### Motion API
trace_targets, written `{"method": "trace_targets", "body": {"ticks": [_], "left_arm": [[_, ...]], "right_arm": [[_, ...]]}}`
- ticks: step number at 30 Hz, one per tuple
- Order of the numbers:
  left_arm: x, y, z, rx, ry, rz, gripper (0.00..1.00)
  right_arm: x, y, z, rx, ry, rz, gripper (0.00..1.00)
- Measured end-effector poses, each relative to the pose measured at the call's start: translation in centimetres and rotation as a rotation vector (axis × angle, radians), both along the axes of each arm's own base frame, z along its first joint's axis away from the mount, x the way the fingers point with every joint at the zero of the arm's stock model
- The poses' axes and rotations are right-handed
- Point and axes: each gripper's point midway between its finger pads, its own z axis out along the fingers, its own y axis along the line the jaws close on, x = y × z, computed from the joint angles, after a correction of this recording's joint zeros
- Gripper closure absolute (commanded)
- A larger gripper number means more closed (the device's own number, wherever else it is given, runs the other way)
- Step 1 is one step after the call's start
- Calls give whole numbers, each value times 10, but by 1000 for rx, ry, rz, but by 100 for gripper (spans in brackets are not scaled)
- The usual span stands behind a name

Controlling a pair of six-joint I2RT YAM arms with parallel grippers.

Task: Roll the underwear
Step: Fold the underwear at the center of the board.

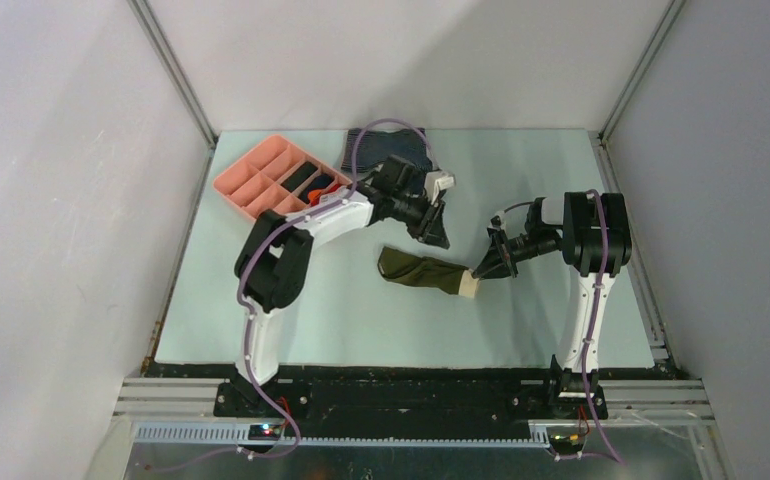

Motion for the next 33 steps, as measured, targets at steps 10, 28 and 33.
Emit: {"method": "trace_targets", "body": {"ticks": [10,28,33], "left_arm": [[-29,-11,-40,22,153,-27,79],[-15,-18,-84,66,202,34,81],[-14,-17,-87,73,201,38,82]], "right_arm": [[0,0,0,0,-1,0,100],[3,5,-3,8,-21,10,70],[5,3,-3,-1,-25,5,45]]}}
